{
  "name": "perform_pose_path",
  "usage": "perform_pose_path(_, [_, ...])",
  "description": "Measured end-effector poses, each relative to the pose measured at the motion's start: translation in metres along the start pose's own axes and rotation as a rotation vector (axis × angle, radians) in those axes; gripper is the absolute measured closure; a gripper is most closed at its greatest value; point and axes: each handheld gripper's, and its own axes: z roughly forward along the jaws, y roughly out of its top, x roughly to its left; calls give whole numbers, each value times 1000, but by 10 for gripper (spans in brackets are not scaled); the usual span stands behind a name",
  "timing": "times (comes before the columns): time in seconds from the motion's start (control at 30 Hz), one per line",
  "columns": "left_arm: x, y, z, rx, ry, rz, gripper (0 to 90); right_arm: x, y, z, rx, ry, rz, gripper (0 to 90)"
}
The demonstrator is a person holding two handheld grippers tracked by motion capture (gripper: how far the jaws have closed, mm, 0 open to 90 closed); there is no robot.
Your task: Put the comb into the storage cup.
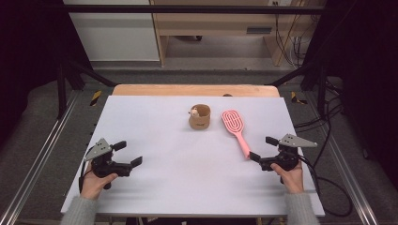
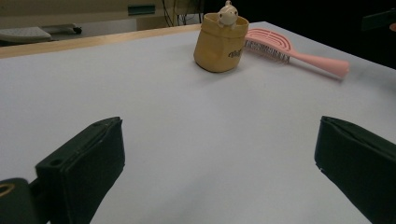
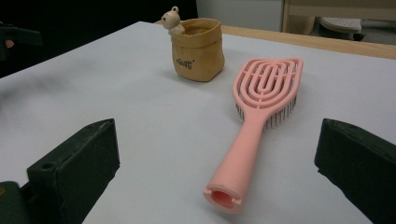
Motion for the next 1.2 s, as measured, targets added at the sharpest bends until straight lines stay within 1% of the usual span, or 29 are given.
perform_pose_path(0.37, [0,0,0,1,-1,2,17,4,10,6,41,-30,-16,4])
perform_pose_path(0.5, [0,0,1,4,3,3,17,4,13,7,42,-43,-15,4])
perform_pose_path(0.57, [-1,0,1,4,2,5,17,5,15,9,42,-41,-21,4])
perform_pose_path(0.73, [0,0,1,3,4,3,16,6,20,12,58,-51,-24,4])
perform_pose_path(0.97, [0,-1,2,8,5,5,16,8,26,21,104,-65,-21,4])
perform_pose_path(1.2, [0,-1,2,10,5,8,16,12,33,32,141,-80,-30,4])
